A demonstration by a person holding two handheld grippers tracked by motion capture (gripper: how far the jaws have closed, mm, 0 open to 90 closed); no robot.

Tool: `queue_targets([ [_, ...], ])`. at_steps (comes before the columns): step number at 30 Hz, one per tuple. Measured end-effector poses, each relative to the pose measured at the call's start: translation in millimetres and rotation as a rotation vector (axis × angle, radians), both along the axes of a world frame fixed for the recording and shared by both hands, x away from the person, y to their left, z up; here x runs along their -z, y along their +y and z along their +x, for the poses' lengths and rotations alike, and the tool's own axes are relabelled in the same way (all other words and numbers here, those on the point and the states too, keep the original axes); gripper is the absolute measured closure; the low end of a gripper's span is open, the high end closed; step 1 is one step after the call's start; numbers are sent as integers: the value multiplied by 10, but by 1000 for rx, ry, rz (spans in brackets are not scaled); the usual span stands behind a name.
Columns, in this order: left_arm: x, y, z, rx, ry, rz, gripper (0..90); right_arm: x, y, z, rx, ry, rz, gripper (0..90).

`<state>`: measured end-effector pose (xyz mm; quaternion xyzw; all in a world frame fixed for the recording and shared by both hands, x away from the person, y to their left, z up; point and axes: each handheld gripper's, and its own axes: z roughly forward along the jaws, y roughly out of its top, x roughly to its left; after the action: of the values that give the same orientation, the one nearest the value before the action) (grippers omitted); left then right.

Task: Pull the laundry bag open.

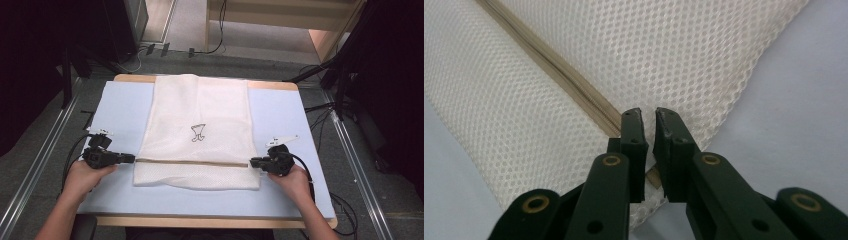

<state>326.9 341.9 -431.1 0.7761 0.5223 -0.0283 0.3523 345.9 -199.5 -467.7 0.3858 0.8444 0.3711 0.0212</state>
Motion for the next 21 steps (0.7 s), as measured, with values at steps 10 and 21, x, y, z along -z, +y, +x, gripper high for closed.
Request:
queue_targets([
  [10, -43, 79, 9, -56, -154, 77, 457, -75, -170, 27, 79, -112, 47, 575],
  [21, -3, 242, 50, -120, -192, 133, 383, -21, -410, 115, 204, -123, 52, 416],
])
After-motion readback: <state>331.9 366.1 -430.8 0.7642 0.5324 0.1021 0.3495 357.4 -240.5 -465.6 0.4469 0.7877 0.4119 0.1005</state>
